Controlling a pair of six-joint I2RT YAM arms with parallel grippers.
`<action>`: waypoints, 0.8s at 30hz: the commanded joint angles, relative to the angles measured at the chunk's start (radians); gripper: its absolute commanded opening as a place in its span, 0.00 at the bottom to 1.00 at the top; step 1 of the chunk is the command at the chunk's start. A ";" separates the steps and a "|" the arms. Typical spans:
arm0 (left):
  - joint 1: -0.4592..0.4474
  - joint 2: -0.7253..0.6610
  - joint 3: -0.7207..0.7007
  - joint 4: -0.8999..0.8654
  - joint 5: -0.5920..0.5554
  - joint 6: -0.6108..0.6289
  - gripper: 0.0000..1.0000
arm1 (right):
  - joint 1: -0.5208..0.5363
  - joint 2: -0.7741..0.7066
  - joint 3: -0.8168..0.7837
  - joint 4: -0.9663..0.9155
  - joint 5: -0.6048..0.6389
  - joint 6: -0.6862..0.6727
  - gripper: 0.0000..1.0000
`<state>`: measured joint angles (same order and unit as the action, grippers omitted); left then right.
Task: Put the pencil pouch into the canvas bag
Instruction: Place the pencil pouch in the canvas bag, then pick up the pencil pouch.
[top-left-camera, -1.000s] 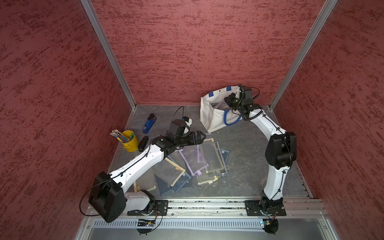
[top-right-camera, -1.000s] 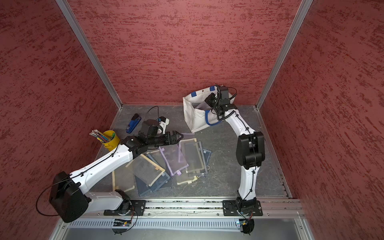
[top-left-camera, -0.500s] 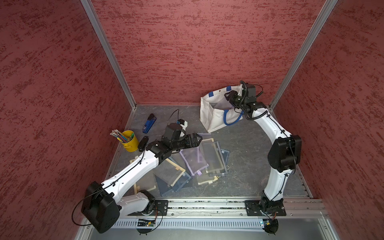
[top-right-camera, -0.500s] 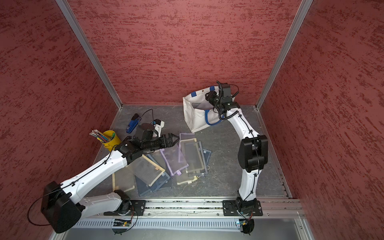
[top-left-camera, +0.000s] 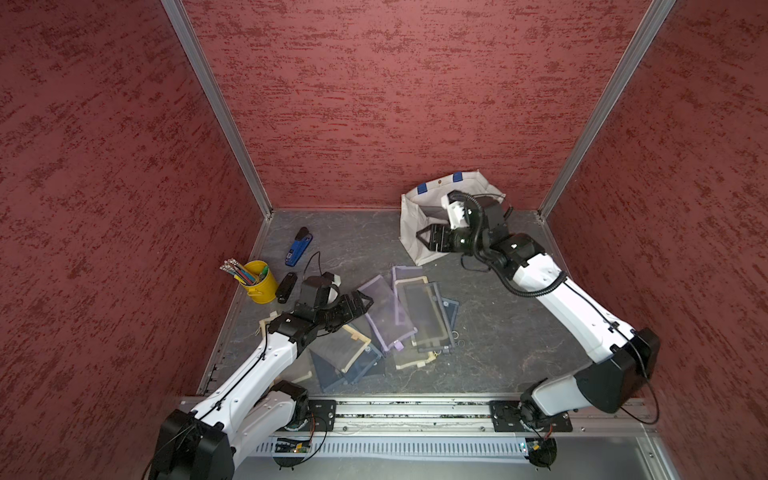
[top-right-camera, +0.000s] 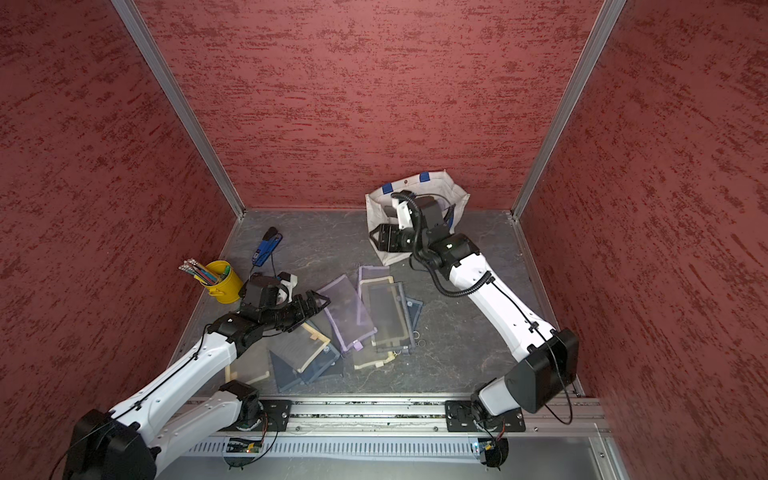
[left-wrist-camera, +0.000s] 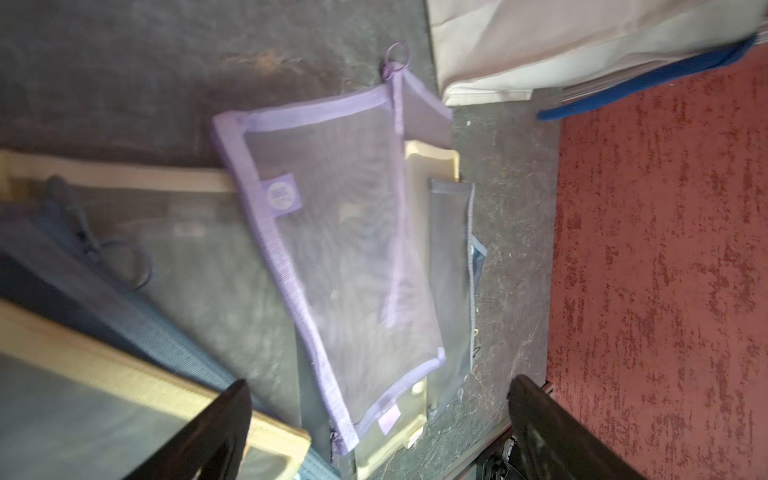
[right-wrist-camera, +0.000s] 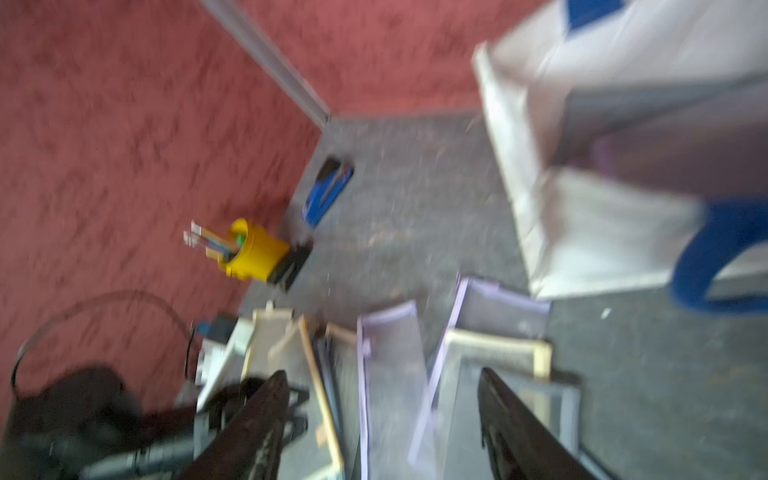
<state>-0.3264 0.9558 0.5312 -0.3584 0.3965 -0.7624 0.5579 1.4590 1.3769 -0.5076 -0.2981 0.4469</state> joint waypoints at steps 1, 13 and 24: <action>0.027 0.020 -0.038 0.101 0.053 -0.024 0.92 | 0.054 0.035 -0.199 0.140 -0.066 0.064 0.71; -0.015 0.225 -0.083 0.335 0.036 -0.075 0.77 | 0.110 0.364 -0.134 0.254 -0.125 0.018 0.69; -0.089 0.363 -0.100 0.455 -0.030 -0.132 0.67 | 0.110 0.473 -0.111 0.285 -0.185 0.005 0.63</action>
<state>-0.4103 1.2976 0.4435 0.0326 0.3950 -0.8738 0.6662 1.9129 1.2438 -0.2531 -0.4473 0.4694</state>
